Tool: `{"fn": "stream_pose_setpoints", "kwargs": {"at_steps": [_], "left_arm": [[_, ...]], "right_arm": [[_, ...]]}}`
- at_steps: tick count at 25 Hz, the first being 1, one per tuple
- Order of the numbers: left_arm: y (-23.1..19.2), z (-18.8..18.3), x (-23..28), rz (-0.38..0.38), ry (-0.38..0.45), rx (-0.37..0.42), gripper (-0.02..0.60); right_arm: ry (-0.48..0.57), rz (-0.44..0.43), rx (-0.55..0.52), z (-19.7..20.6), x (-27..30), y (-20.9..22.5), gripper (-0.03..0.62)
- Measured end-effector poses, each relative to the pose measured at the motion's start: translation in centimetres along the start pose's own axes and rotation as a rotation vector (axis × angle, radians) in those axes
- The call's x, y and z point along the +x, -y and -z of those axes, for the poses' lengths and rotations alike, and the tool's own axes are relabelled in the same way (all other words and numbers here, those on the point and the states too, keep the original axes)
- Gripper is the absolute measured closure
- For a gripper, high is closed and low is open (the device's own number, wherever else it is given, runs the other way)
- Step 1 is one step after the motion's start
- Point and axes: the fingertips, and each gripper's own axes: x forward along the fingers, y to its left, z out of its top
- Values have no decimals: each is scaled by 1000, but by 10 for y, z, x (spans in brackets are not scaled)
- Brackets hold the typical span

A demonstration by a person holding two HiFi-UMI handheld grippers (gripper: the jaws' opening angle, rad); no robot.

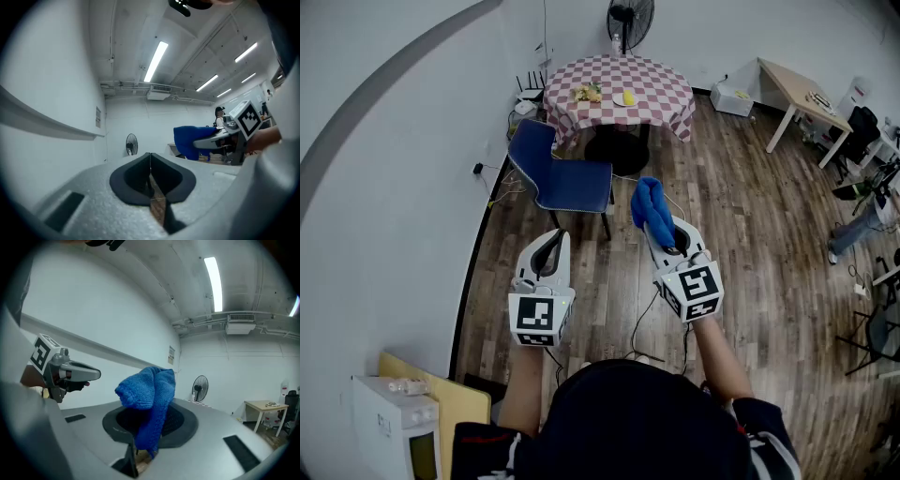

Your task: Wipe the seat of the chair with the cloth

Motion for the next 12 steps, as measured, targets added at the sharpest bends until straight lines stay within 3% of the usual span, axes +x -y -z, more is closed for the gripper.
{"fn": "stream_pose_setpoints", "kwargs": {"at_steps": [12], "left_arm": [[15,7,16,-22,-28,-3,565]], "right_arm": [[-7,-26,24,16,-1,19,528]]}}
